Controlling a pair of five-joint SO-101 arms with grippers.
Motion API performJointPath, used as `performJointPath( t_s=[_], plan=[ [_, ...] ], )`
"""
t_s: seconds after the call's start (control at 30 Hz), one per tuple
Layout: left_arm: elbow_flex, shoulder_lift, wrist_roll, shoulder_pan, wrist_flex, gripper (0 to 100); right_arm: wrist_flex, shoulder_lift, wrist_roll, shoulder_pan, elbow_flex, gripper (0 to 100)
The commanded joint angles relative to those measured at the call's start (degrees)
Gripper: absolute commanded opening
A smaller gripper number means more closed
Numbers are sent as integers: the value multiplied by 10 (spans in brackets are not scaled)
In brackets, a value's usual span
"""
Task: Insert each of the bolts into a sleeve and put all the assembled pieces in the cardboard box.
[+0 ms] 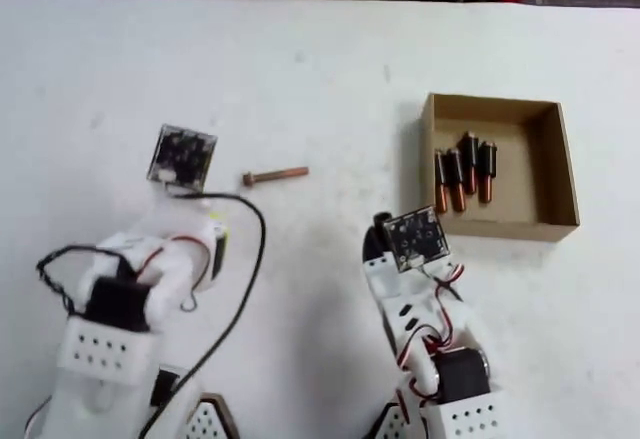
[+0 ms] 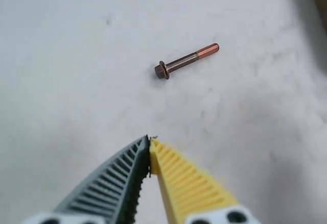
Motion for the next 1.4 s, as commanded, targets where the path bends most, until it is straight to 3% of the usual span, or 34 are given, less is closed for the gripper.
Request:
performJointPath(
  t_s=[0.0, 0.63, 0.93, 1.17, 1.37],
  plan=[
    [-75, 85, 46, 23, -34, 20, -27, -7, -7, 8, 4, 17],
    [-290, 492, 275, 73, -67, 28, -24, -7, -2, 8, 5, 17],
    [-309, 578, 412, 92, -72, 339, -24, -7, -2, 7, 5, 17],
    [-327, 618, 493, 84, -150, 249, -24, -7, -2, 7, 8, 17],
    [-329, 650, 533, 83, -178, 295, -24, -7, -2, 7, 11, 18]
  ],
)
